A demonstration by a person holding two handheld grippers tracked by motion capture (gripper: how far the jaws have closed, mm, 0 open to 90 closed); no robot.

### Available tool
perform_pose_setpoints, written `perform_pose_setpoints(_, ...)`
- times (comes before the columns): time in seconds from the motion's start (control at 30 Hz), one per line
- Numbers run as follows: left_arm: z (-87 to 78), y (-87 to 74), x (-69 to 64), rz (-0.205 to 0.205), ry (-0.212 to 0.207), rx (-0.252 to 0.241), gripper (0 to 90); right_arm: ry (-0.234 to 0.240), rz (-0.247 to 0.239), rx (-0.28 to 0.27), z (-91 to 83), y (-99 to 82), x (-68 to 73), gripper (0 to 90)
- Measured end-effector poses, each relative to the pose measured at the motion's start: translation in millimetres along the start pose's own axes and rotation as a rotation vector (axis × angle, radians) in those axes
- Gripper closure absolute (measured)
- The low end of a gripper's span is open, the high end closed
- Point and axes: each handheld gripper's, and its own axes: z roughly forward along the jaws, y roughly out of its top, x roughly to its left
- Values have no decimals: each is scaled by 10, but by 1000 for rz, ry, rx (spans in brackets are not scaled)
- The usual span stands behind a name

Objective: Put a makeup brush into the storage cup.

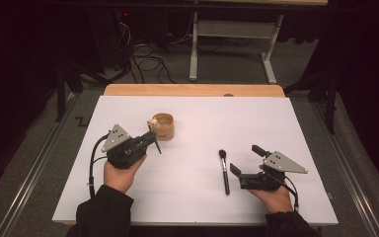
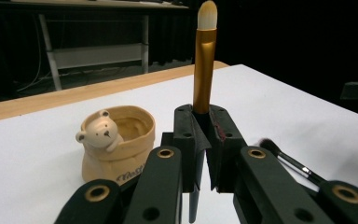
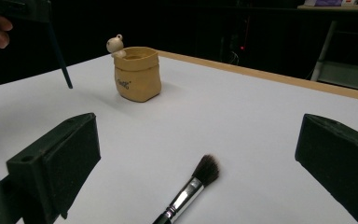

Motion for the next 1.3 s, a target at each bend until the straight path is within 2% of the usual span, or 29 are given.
perform_pose_setpoints(0.17, 53, 140, 60, -29, 6, -16, 834, 0, 2, -4, -11, 4, 8, 2)
perform_pose_setpoints(0.7, 315, 466, 213, -41, 60, -46, 834, 8, -2, 3, 0, 3, 34, 4)
perform_pose_setpoints(1.07, 533, 568, 336, -43, 95, -34, 835, 15, -1, -6, -8, 5, 35, 7)
perform_pose_setpoints(1.3, 624, 566, 407, -44, 122, -28, 834, 20, 2, -5, -6, 1, 33, 7)
